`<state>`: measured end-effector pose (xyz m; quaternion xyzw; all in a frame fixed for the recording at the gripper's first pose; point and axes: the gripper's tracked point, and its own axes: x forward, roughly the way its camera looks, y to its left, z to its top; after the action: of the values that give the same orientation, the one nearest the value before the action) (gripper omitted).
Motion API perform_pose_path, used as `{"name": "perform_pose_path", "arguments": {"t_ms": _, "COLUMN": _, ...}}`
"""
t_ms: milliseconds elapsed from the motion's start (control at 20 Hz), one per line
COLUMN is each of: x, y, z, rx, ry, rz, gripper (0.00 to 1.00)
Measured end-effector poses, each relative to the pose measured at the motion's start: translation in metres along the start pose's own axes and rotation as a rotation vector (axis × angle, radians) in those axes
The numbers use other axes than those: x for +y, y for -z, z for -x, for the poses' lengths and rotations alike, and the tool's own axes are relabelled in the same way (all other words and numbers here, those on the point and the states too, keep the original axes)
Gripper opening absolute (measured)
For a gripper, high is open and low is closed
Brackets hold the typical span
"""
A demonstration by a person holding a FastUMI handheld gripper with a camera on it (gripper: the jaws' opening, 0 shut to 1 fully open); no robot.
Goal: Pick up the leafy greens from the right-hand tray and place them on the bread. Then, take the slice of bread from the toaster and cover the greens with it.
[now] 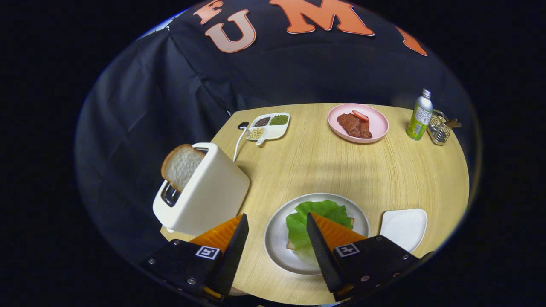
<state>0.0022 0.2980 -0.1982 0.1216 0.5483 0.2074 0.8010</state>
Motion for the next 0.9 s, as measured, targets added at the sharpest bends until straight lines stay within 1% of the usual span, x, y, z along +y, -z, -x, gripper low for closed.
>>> {"name": "perform_pose_path", "arguments": {"t_ms": 100, "x": 0.022, "y": -0.009, "z": 0.002, "rx": 0.013, "ry": -0.012, "rz": 0.015, "gripper": 0.87}}
{"name": "perform_pose_path", "arguments": {"t_ms": 250, "x": 0.063, "y": -0.028, "z": 0.006, "rx": 0.018, "ry": -0.049, "rz": 0.048, "gripper": 0.91}}
{"name": "perform_pose_path", "arguments": {"t_ms": 450, "x": 0.117, "y": -0.051, "z": 0.007, "rx": 0.017, "ry": -0.092, "rz": 0.102, "gripper": 0.92}}
{"name": "perform_pose_path", "arguments": {"t_ms": 550, "x": 0.146, "y": -0.059, "z": 0.006, "rx": 0.033, "ry": -0.13, "rz": 0.118, "gripper": 0.93}}
{"name": "perform_pose_path", "arguments": {"t_ms": 700, "x": 0.169, "y": -0.069, "z": -0.004, "rx": 0.058, "ry": -0.139, "rz": 0.153, "gripper": 0.93}}
{"name": "perform_pose_path", "arguments": {"t_ms": 900, "x": 0.186, "y": -0.068, "z": -0.029, "rx": 0.125, "ry": -0.14, "rz": 0.137, "gripper": 0.93}}
